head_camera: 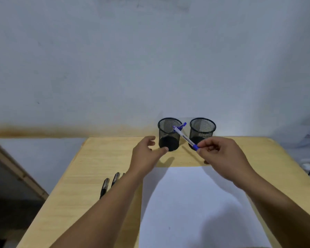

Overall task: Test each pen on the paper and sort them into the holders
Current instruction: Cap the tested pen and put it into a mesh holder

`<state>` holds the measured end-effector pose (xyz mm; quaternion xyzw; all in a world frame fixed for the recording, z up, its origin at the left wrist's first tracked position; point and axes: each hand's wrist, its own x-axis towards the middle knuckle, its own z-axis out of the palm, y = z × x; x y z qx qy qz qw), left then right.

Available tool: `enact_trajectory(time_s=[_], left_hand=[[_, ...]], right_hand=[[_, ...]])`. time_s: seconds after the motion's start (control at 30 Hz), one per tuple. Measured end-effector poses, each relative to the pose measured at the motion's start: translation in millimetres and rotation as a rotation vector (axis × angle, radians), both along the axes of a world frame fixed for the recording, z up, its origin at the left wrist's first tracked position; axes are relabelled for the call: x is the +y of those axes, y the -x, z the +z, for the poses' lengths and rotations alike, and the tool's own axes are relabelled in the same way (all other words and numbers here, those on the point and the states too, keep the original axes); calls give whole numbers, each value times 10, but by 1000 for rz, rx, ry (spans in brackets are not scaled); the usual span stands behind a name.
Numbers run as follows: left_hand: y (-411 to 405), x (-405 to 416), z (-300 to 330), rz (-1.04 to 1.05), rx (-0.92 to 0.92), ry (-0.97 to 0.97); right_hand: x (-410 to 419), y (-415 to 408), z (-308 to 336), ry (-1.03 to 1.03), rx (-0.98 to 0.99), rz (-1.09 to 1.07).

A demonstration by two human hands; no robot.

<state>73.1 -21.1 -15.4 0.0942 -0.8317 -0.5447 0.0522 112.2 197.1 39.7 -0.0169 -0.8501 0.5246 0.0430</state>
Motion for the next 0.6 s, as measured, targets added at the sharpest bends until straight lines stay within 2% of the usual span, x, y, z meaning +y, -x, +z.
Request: enact_trajectory(time_s=[0.13, 0.27, 0.6], left_hand=[[347, 85, -91, 21, -8, 57], [503, 165, -208, 16, -5, 93], [610, 167, -279, 24, 27, 117]], right_hand=[[-8, 362, 241, -353, 80, 82], [-143, 682, 370, -618, 157, 161], [-551, 1084, 239, -845, 187, 265]])
